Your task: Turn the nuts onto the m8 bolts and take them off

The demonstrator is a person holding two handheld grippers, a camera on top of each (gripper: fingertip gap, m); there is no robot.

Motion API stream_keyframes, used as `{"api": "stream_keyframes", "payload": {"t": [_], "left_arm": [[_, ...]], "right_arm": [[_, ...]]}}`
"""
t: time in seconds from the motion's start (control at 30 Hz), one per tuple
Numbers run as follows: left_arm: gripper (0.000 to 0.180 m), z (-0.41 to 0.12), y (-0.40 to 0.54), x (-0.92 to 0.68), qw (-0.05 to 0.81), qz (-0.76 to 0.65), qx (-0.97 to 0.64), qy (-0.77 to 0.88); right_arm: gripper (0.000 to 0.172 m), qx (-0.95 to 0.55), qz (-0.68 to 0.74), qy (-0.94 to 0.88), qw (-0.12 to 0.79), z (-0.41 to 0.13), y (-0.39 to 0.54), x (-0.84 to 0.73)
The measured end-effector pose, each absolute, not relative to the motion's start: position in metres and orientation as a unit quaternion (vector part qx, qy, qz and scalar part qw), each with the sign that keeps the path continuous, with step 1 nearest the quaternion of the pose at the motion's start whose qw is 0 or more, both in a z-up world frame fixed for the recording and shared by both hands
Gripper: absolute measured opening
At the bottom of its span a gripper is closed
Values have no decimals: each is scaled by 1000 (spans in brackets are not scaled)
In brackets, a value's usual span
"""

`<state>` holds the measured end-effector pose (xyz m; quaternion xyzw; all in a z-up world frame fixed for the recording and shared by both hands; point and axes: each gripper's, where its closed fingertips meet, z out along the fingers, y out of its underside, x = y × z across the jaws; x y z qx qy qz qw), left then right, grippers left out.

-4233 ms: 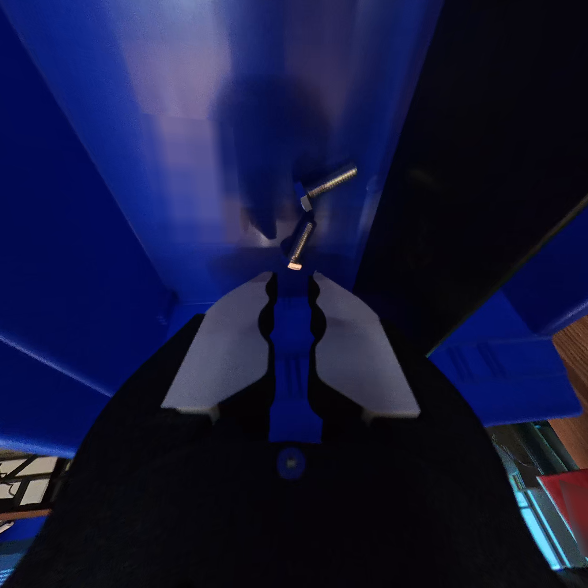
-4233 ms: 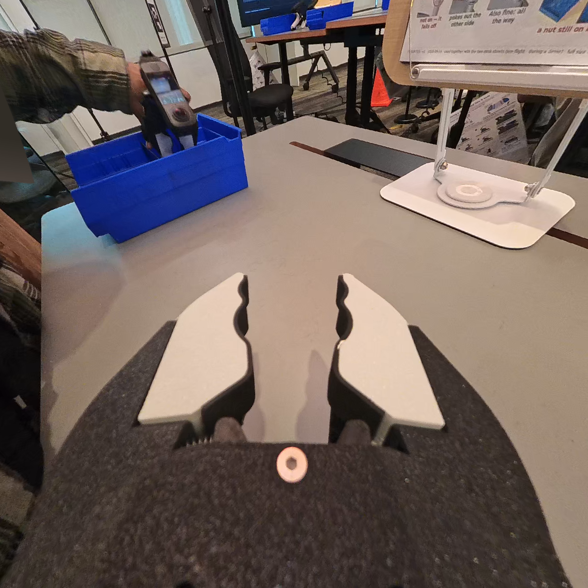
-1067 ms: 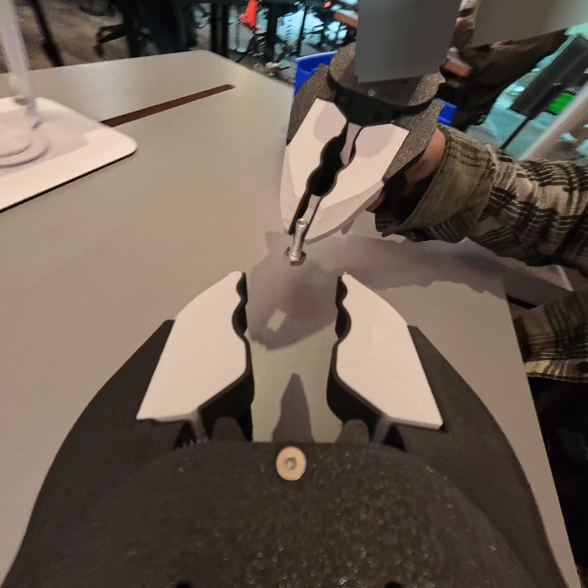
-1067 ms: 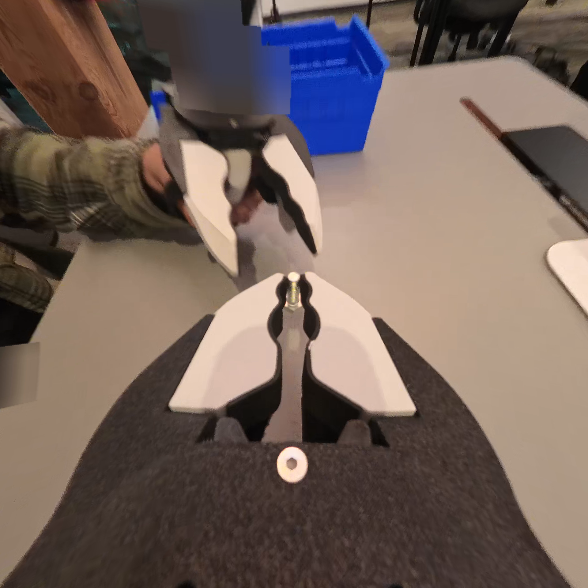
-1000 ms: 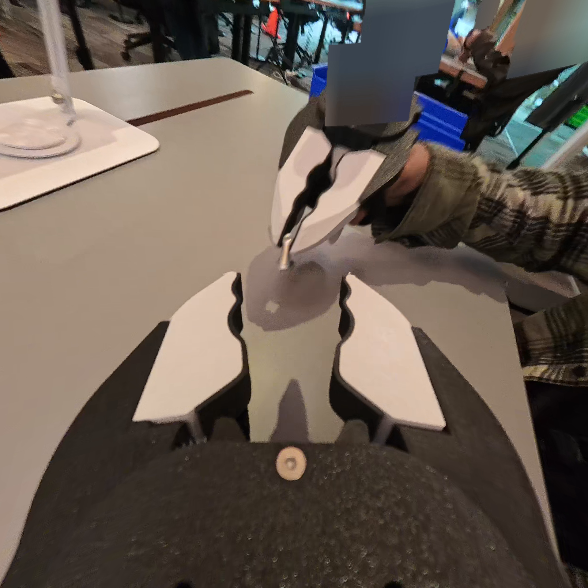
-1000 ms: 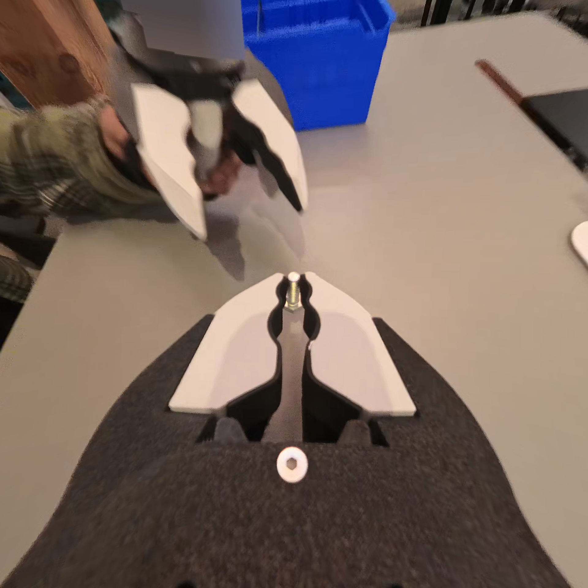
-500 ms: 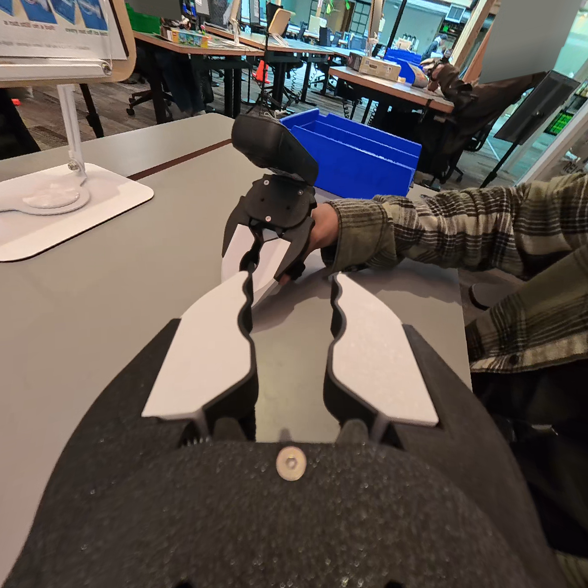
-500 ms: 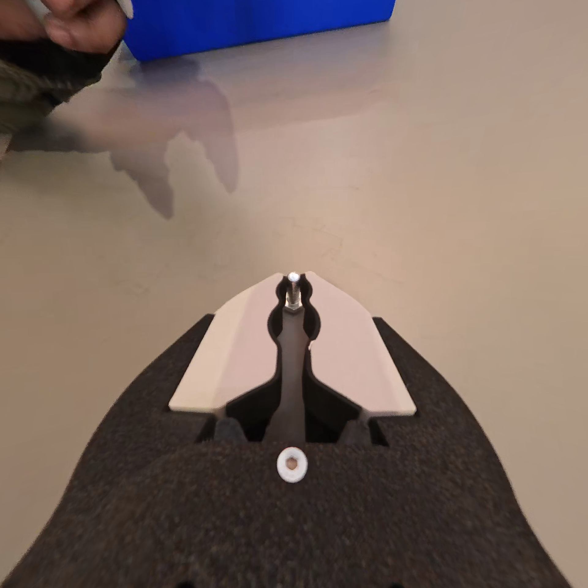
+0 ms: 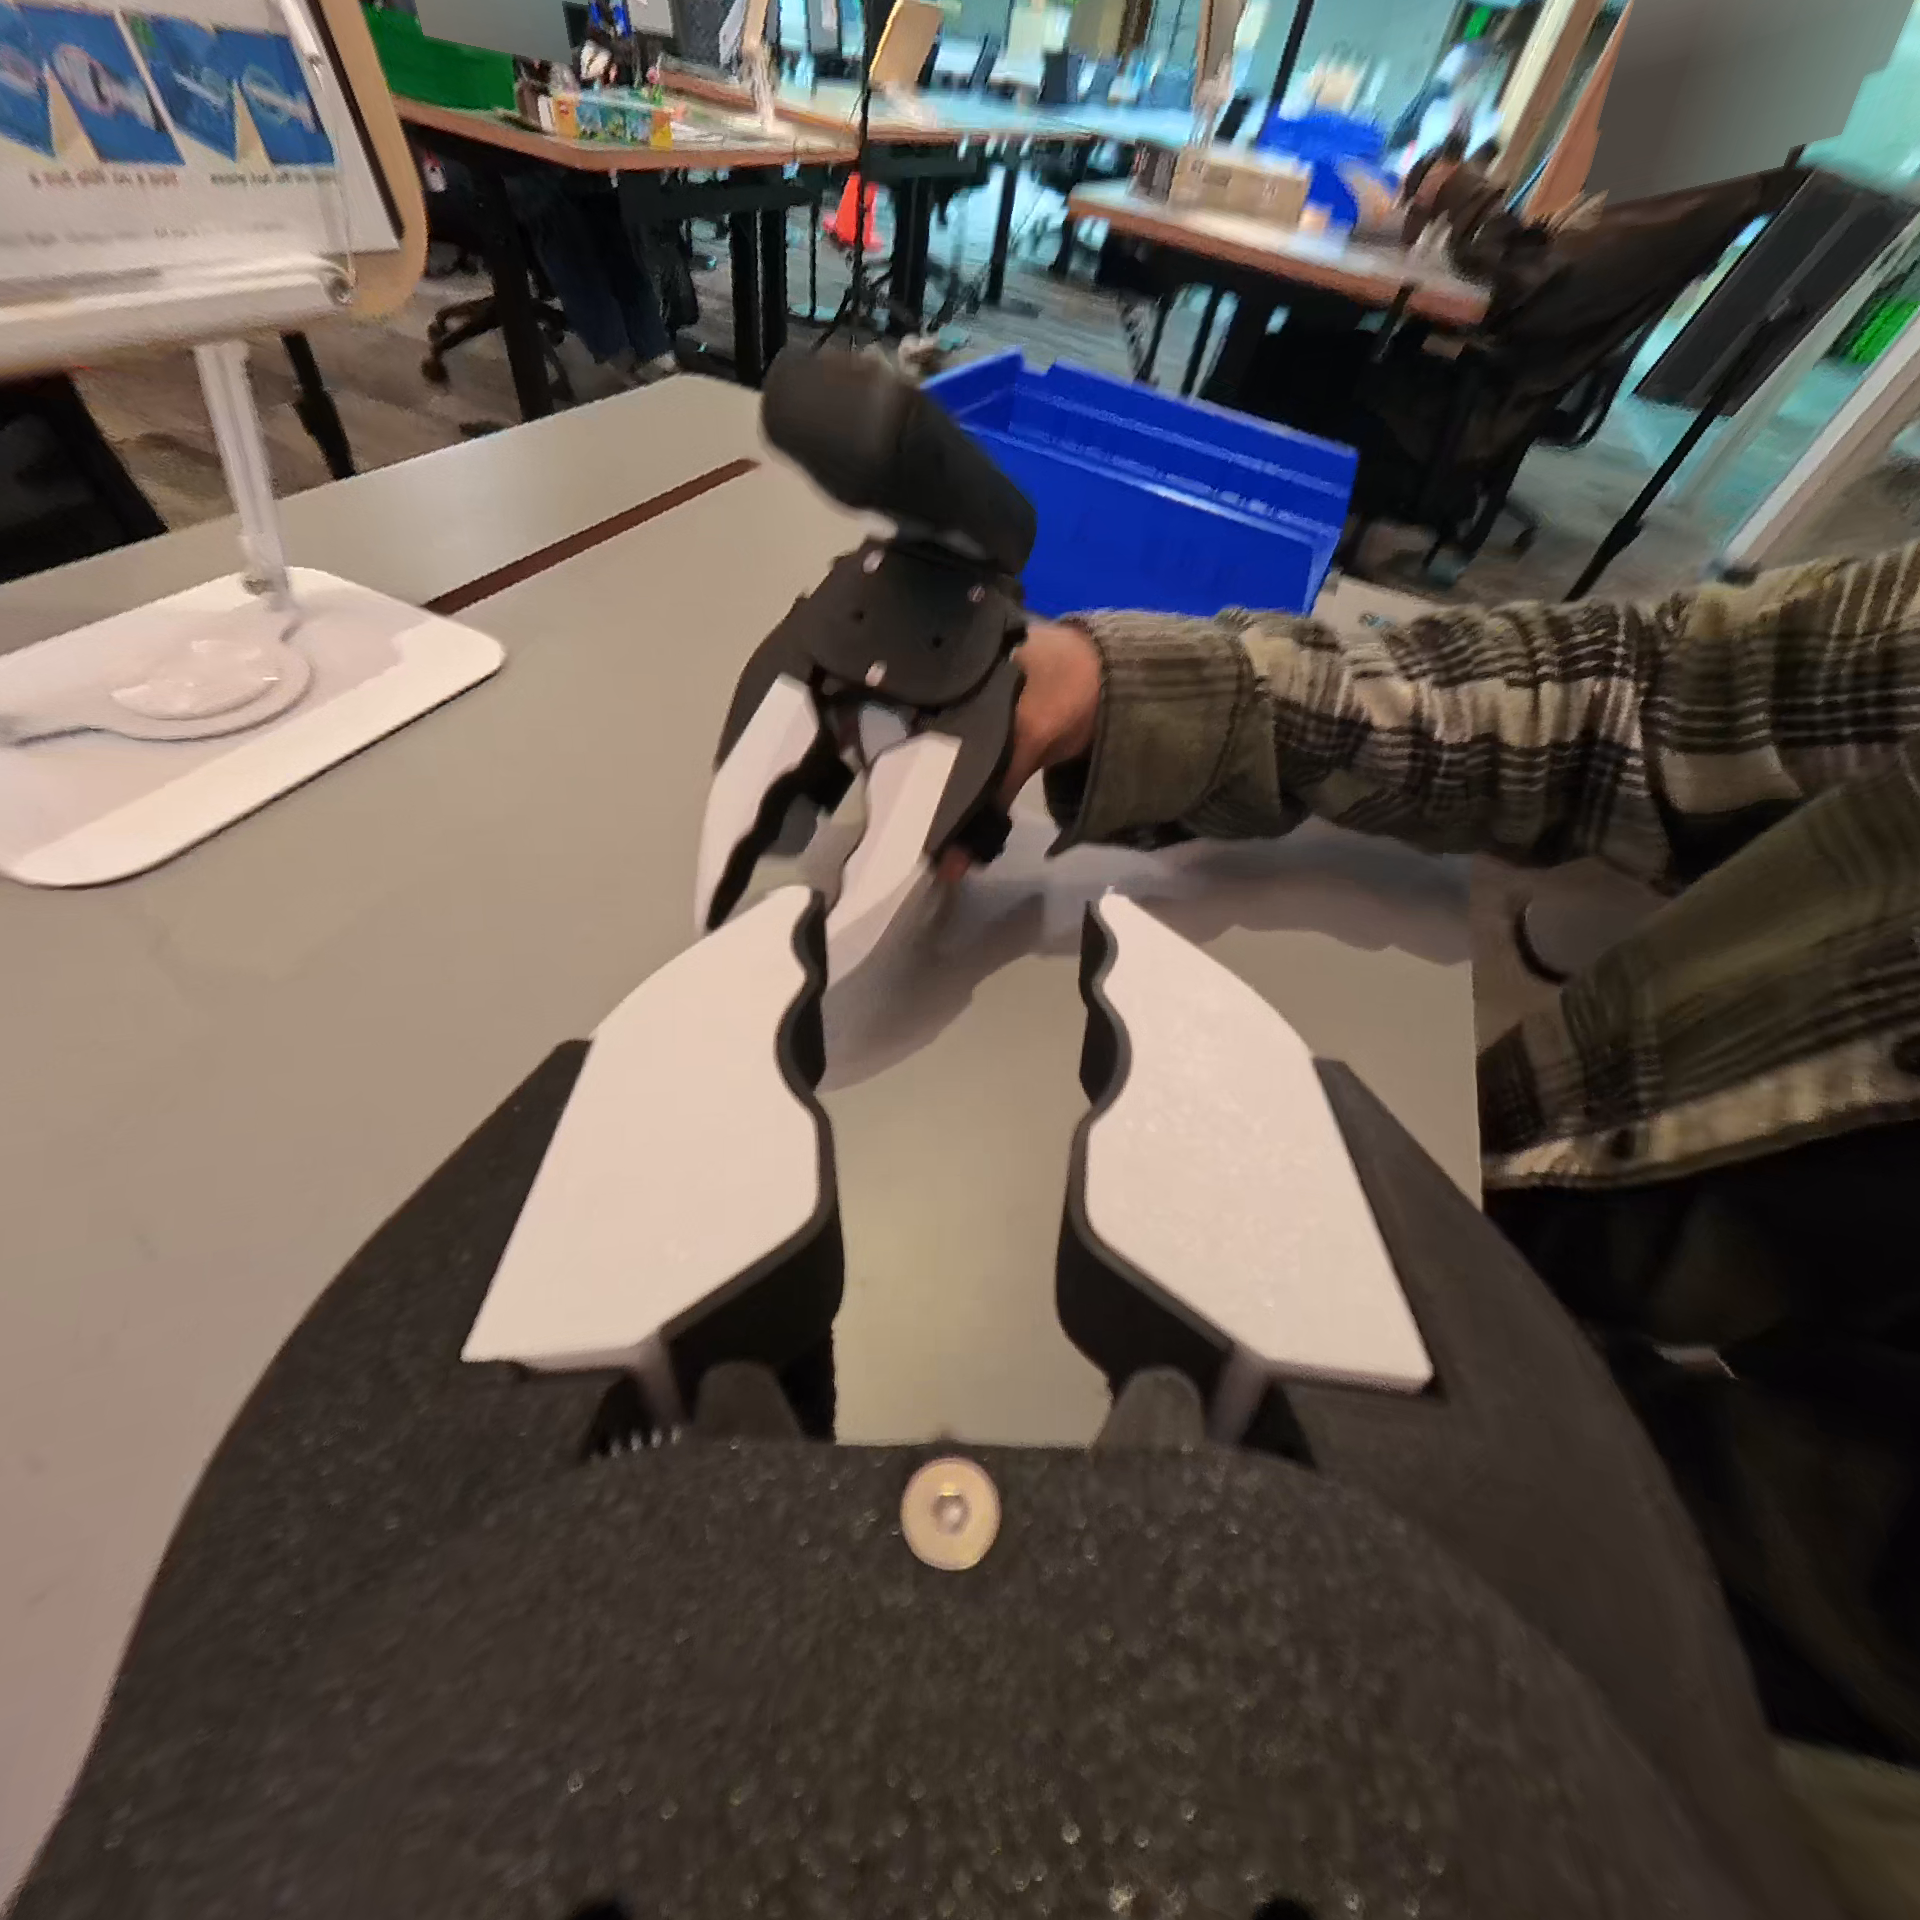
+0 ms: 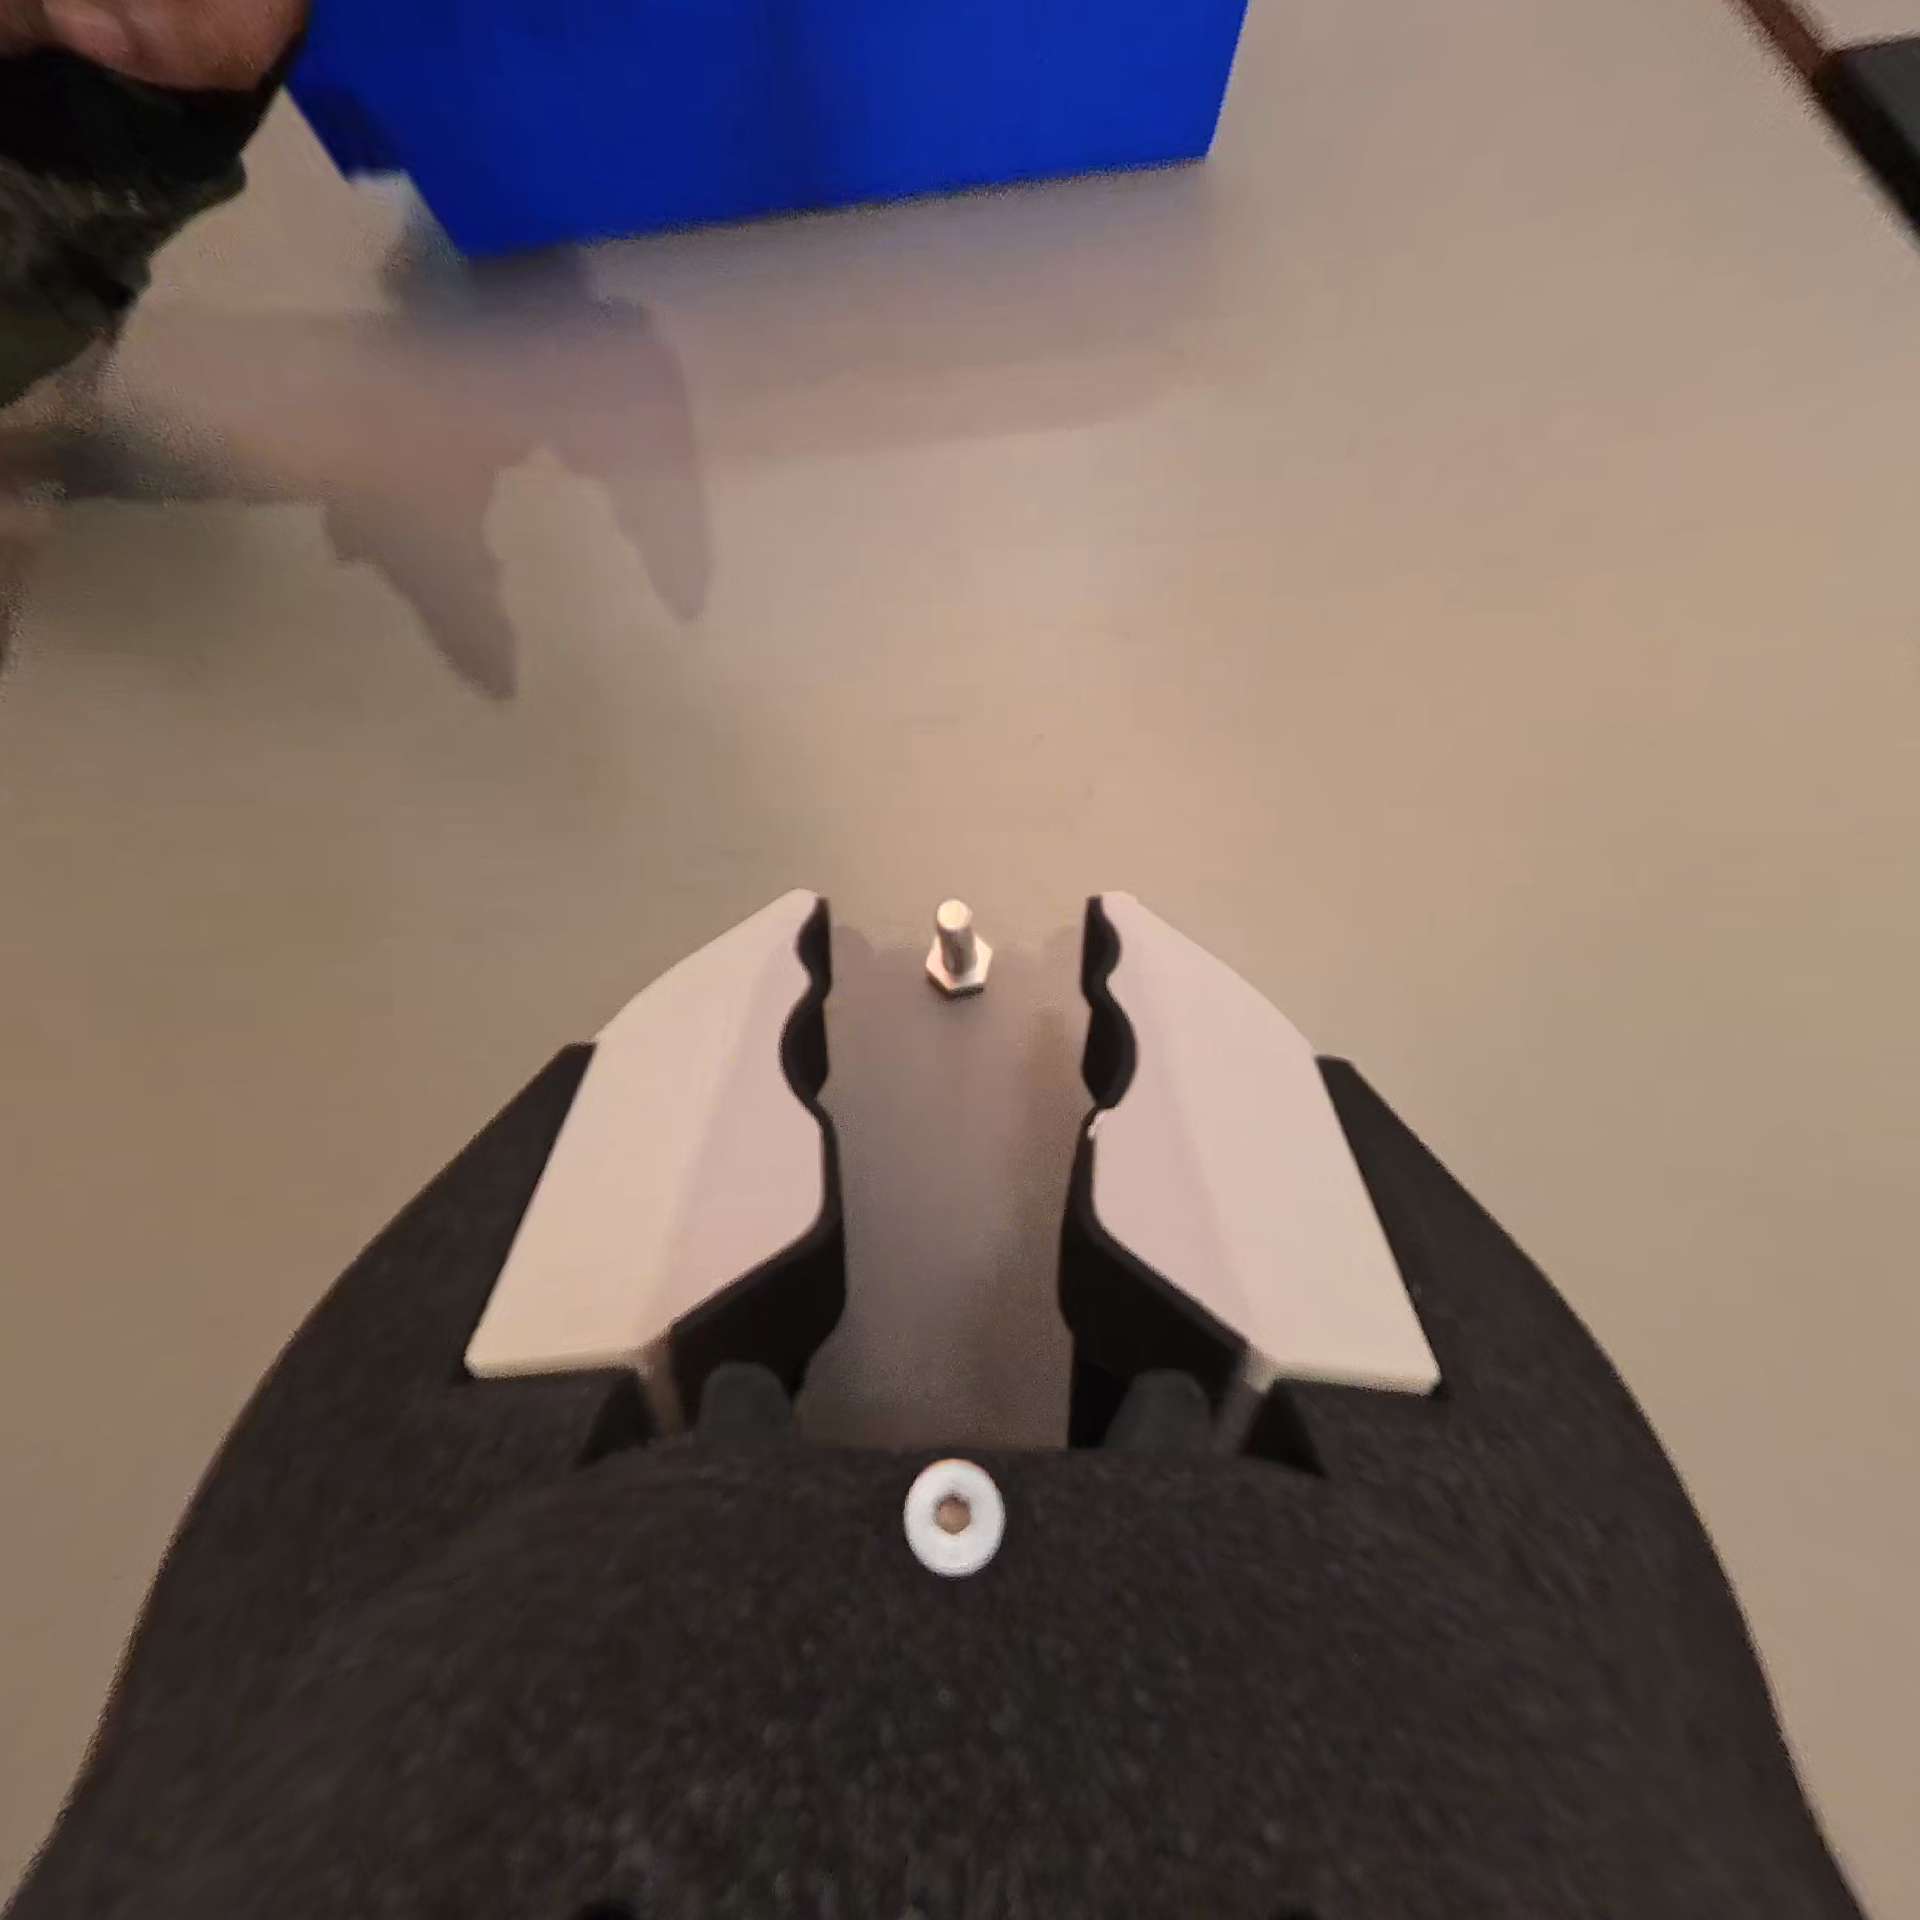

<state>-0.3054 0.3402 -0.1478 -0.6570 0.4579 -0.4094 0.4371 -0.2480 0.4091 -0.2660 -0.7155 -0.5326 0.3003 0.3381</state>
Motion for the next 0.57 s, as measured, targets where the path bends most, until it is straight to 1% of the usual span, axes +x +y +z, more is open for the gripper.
{"api": "stream_keyframes", "payload": {"t": [0.03, 0.2, 0.3, 0.43, 0.57], "left_arm": [[49, -142, 339, -314, 440, -388, -664, 463], [51, -106, 343, -409, 464, -241, -719, 458], [48, -101, 356, -494, 447, -138, -777, 421], [39, -133, 365, -581, 366, -63, -842, 390], [34, -191, 365, -626, 251, -30, -859, 445]], "right_arm": [[53, -718, 305, -519, 350, -257, 407, -245], [53, -723, 330, -462, 393, -220, 376, -223], [53, -727, 332, -439, 411, -210, 353, -209], [53, -734, 329, -410, 432, -209, 328, -193], [50, -727, 347, -383, 452, -204, 308, -185]]}}
